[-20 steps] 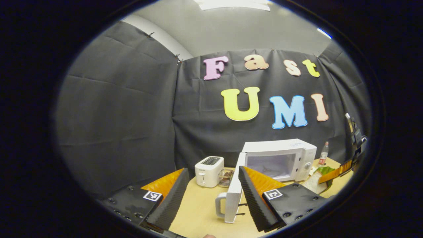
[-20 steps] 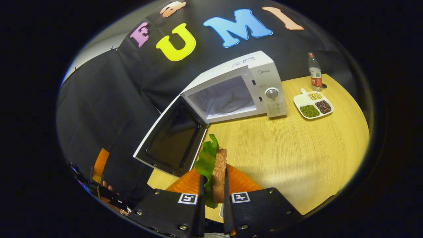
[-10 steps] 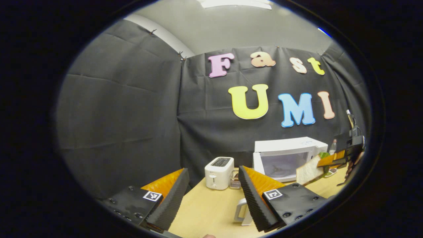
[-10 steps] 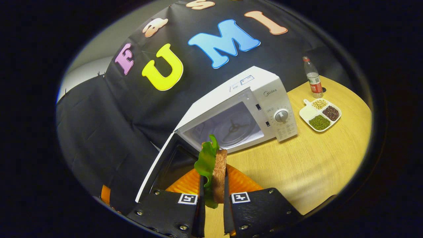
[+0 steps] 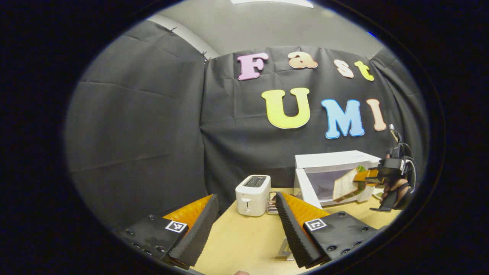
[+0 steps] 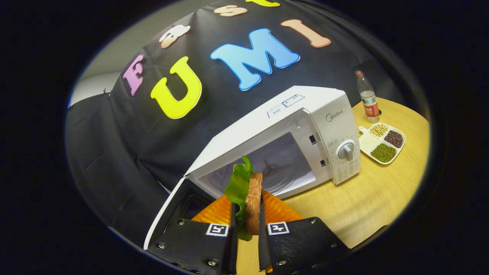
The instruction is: Open the microwave oven with the left hand, put the food in, and close the microwave oven.
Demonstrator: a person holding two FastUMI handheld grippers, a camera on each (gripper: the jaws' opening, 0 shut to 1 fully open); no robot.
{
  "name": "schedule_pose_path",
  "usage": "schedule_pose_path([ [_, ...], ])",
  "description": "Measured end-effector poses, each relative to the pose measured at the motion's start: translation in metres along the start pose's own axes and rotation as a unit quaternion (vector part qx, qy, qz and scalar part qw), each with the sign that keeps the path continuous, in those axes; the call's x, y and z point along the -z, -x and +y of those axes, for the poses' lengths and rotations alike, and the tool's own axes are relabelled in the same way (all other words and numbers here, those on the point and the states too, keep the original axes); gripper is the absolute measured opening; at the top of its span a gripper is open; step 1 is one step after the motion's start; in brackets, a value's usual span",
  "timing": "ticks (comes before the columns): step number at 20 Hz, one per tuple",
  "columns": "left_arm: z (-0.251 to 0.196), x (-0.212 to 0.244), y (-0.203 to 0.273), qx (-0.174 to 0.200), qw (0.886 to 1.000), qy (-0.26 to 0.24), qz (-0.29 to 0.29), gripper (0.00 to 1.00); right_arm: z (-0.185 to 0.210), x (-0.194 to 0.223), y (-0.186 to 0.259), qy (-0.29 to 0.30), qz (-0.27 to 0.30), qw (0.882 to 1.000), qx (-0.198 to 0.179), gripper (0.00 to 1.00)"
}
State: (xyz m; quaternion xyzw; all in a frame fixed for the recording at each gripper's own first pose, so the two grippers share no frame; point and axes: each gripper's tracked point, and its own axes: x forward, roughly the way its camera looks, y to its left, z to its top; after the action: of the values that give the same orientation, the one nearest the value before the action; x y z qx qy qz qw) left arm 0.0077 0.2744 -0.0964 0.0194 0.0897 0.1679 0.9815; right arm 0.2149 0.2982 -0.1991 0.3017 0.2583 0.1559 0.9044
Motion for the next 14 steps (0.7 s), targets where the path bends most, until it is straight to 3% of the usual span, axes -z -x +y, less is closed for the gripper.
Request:
schedule_pose_path([
  [13, 0.033, 0.047, -0.044, -0.009, 0.998, -0.021, 0.058, 0.98, -0.016, 0.008, -0.117, -0.028, -0.069, 0.997, 0.013, 0.23],
  [14, 0.036, 0.049, -0.045, -0.011, 0.998, -0.022, 0.063, 0.94, -0.017, 0.011, -0.123, -0.038, -0.071, 0.997, 0.013, 0.23],
])
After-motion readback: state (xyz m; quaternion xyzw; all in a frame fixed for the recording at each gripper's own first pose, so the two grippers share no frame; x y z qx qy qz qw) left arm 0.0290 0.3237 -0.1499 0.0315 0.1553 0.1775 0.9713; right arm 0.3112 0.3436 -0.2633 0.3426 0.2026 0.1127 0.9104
